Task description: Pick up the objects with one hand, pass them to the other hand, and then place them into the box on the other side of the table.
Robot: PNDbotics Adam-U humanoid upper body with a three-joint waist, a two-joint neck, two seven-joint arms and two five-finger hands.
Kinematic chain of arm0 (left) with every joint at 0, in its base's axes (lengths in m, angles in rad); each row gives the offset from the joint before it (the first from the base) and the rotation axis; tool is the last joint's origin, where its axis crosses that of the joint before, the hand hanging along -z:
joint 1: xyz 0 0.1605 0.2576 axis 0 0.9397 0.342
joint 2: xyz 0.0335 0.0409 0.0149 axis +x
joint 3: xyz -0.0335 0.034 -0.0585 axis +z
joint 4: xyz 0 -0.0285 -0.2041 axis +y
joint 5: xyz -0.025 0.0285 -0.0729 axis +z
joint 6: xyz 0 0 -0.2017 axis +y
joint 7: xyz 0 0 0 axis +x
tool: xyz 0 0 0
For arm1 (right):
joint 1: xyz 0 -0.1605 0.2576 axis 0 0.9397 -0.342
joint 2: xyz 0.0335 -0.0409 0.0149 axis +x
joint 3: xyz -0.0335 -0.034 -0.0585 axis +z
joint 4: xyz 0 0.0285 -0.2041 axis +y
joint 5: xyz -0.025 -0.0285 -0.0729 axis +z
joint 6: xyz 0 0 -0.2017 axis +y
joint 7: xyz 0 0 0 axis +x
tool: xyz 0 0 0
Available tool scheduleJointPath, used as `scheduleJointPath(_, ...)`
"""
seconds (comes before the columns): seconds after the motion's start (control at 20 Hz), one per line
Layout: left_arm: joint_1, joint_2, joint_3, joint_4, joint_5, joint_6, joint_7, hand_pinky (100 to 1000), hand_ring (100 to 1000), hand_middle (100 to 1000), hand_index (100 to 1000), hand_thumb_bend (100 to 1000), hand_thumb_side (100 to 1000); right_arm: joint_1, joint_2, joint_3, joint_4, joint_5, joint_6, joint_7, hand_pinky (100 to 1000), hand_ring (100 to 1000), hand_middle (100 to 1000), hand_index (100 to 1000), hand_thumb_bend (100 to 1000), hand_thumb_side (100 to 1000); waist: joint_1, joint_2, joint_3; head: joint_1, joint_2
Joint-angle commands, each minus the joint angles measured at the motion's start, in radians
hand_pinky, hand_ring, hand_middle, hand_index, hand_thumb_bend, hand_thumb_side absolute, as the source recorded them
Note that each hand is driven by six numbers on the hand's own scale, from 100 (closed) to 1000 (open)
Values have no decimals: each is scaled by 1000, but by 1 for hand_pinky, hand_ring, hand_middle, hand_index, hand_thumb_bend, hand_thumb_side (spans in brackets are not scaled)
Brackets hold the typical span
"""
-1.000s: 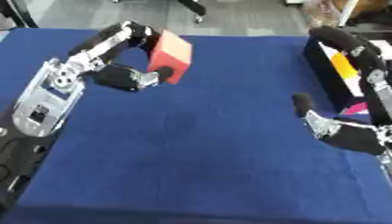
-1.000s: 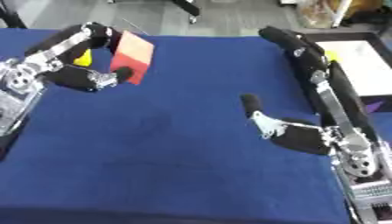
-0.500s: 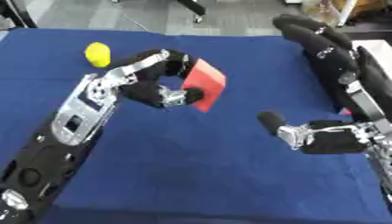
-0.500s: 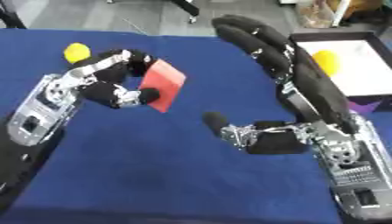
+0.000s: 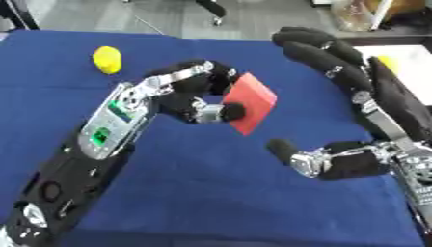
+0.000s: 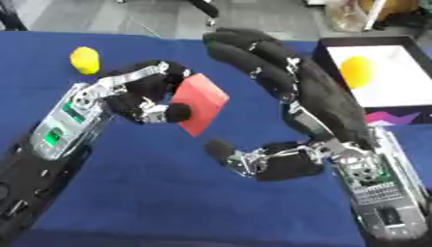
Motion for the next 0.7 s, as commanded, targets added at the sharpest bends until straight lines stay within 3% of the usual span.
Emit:
scheduleJointPath(0.05, -25, 37, -6, -27, -7, -14, -44, 773, 555, 498, 645, 456, 444, -22, -15, 6, -21, -32, -7, 29, 959, 951, 908, 992, 304, 286, 1, -14, -3, -3, -2)
scheduleJointPath(0.7, -67, 110, -46, -51, -25, -42, -135, 792, 580, 520, 673, 446, 434, -32, -26, 16, -21, -113, -8, 129, 951, 940, 896, 987, 223, 153, 2, -15, 0, -8, -2)
